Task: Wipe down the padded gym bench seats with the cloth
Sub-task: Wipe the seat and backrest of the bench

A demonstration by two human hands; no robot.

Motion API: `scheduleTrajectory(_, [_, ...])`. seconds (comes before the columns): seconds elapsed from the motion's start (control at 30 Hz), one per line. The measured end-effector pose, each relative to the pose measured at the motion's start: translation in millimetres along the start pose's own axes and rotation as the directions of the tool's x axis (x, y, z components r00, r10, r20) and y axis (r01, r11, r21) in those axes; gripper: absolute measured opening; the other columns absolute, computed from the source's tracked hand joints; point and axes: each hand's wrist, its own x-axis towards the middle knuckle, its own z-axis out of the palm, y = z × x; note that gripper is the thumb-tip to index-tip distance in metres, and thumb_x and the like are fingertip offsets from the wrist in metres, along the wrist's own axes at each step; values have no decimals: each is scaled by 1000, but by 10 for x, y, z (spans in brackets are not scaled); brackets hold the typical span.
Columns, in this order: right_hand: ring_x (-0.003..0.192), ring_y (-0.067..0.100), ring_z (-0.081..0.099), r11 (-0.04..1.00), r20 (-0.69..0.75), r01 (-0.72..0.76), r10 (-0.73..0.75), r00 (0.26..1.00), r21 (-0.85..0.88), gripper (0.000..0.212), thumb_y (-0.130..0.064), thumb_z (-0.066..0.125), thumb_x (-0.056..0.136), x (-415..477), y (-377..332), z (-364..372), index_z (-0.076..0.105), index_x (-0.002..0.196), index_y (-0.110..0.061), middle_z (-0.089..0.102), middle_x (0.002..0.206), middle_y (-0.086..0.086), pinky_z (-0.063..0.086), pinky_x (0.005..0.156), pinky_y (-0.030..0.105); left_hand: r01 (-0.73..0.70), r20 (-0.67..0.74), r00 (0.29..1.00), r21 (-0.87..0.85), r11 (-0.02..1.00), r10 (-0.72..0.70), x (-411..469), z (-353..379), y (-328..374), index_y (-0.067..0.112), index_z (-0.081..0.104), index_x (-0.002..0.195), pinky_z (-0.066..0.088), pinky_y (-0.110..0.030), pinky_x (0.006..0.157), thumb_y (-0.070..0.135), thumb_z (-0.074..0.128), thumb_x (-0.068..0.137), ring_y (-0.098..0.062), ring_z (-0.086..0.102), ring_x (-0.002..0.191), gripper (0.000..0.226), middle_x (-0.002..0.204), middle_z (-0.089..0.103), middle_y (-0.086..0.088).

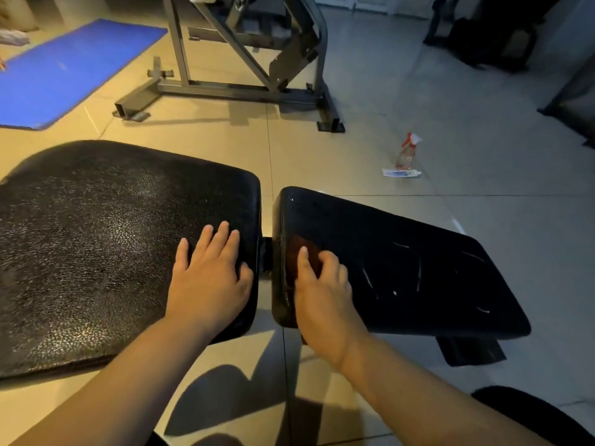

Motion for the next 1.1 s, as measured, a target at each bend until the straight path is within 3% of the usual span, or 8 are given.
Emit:
scheduleTrajectory(0.13, [136,25,21,997,60,35,-31,998,-69,86,-27,55,101,10,46,-63,-9,159,-30,-1,147,3,30,118,42,-91,12,996,-27,995,91,-101,89,312,24,25,156,-5,-44,124,37,35,101,-13,-1,153,58,166,13,7])
scheduleTrajectory(0.27, [134,24,20,993,110,58,-47,993,-100,81,-22,47,105,-269,184,-12,-13,159,-31,2,150,6,27,116,38,-166,75,984,94,982,159,-83,246,544,21,18,158,-5,-46,124,37,23,103,-15,-6,153,57,167,11,6])
scheduleTrajectory(0.37, [145,28,7,999,13,36,-35,999,-39,72,-23,46,104,171,192,22,1,161,-27,1,159,7,19,120,42,-138,77,989,132,982,128,15,323,626,17,12,159,-7,-45,124,36,13,104,-13,-6,153,58,167,7,2])
scheduleTrajectory(0.47, [154,26,-12,998,5,1,-1,1000,69,76,-23,48,105,571,191,36,-2,161,-25,-14,166,-1,5,124,43,-138,79,989,200,970,124,92,379,629,16,4,159,-7,-47,123,37,-1,101,-13,-9,153,62,167,1,0])
scheduleTrajectory(0.63, [155,20,-4,994,35,101,-102,994,40,84,-23,52,103,46,314,56,-9,160,-27,-13,166,-2,6,121,32,-182,117,981,244,952,157,172,422,628,14,-6,157,-9,-52,122,42,-7,95,-15,-13,152,68,167,-9,-3])
scheduleTrajectory(0.77, [154,22,-13,995,142,95,-95,985,9,89,-35,55,100,289,353,-47,-13,159,-30,-19,166,-5,5,123,40,-195,111,979,246,950,172,248,430,649,15,-7,158,-9,-50,122,41,-8,90,-12,-14,152,72,166,-12,-2])
scheduleTrajectory(0.97, [155,27,-1,994,95,53,-62,994,94,78,-20,49,103,1119,525,-102,-4,161,-25,-8,168,0,16,125,49,-146,65,989,228,963,134,253,455,701,17,7,159,-1,-49,124,42,3,97,-9,0,152,67,167,2,1])
scheduleTrajectory(1.1, [155,23,4,994,15,35,-36,999,106,72,-19,45,105,713,825,-120,1,161,-27,-4,167,0,18,122,40,-156,75,987,238,959,142,274,457,726,19,3,160,-3,-49,123,43,4,99,-7,-7,152,65,166,-5,3])
